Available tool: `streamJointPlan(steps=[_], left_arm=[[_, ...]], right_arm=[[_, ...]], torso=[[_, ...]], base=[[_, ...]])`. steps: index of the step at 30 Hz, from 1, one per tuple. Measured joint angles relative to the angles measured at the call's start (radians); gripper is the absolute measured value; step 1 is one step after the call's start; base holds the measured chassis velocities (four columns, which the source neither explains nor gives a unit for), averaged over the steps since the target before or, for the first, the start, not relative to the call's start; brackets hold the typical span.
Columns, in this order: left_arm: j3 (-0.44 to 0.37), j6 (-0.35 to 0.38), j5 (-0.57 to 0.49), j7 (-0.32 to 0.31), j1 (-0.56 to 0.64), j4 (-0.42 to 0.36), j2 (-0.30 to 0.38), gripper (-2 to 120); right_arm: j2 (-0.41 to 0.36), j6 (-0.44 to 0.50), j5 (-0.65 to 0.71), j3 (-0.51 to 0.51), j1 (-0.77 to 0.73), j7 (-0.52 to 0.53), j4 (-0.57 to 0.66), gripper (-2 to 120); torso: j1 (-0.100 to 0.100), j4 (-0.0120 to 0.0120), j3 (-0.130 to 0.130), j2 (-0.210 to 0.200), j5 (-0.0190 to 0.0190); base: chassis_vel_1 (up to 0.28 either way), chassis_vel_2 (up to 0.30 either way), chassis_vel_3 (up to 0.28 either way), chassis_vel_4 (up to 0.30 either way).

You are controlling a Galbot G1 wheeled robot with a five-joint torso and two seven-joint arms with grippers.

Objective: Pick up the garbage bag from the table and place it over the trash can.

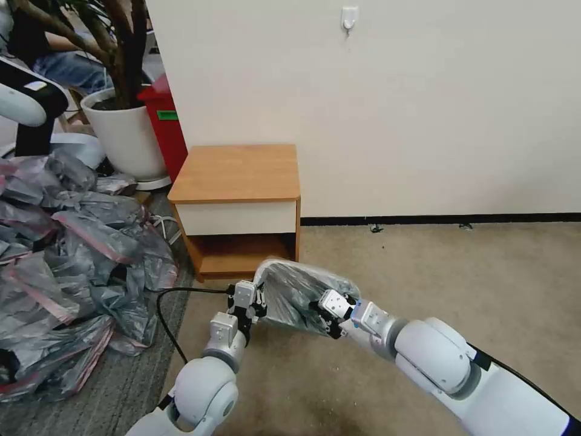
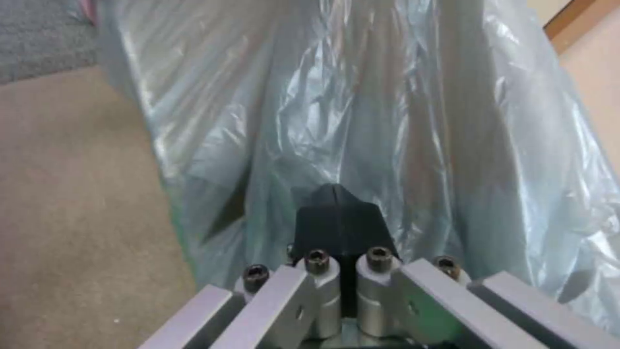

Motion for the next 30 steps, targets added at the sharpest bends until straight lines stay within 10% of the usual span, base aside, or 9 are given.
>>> streamJointPlan(steps=[30], left_arm=[[0.042, 0.006, 0.02, -0.003, 0.023, 0.009, -0.047, 2]], right_arm=[[0.102, 0.007, -0.355, -0.126, 0.122, -0.126, -0.199, 0]], torso=[[0.0, 0.0001, 0.0, 0.0, 0.0]], base=[[0.0, 0.0, 0.0, 0.0]])
